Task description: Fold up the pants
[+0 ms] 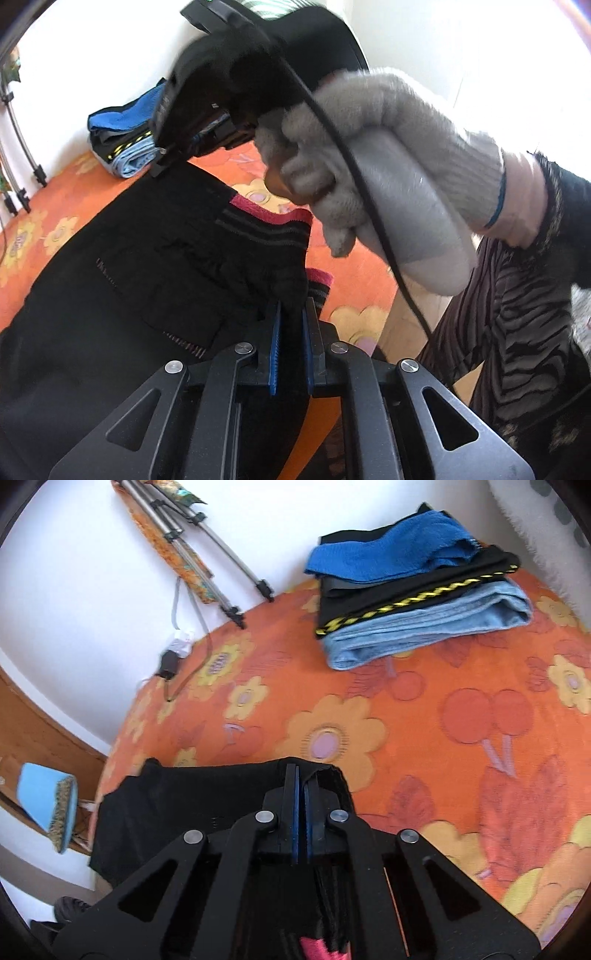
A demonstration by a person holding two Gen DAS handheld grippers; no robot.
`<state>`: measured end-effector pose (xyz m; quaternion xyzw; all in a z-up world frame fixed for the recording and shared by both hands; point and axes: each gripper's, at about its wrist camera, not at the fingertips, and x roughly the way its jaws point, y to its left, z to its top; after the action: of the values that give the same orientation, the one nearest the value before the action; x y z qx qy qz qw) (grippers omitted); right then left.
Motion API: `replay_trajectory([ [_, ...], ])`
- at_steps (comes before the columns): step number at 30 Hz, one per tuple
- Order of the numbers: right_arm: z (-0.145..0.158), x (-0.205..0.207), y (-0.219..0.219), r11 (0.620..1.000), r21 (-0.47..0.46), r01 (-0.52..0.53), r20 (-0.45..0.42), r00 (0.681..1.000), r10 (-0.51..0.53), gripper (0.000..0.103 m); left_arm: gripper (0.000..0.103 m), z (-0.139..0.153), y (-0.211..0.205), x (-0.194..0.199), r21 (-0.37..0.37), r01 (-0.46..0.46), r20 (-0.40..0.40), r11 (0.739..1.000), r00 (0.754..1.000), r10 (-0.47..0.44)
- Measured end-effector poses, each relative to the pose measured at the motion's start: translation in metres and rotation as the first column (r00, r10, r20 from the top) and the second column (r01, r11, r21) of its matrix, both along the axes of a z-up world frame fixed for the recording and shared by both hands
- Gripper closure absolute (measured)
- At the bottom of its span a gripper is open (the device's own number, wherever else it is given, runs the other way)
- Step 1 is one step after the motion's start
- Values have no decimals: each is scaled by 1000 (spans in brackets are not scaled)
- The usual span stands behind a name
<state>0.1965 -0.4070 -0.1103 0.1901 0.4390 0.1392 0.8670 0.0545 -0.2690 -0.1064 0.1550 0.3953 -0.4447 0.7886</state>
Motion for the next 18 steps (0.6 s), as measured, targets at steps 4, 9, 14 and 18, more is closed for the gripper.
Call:
replay_trajectory([
  [4, -6, -2, -21, 996, -61, 69, -18, 997, -70, 101, 94, -2, -11, 6, 0, 40, -8, 999, 999, -40],
  [9, -12, -6, -26, 990, -128, 66, -40, 997, -72, 100, 71, 8, 11, 7, -33, 9, -70, 999, 998, -11],
  [14, 9, -17, -35, 990, -126, 55, -32, 998, -60, 80, 63, 33, 73, 3, -104, -100, -96, 990, 991, 90],
  [18, 48, -30, -25, 993, -115, 15, 81, 997, -5, 80, 63, 50, 136, 10, -175, -240, -118, 955, 968, 221],
])
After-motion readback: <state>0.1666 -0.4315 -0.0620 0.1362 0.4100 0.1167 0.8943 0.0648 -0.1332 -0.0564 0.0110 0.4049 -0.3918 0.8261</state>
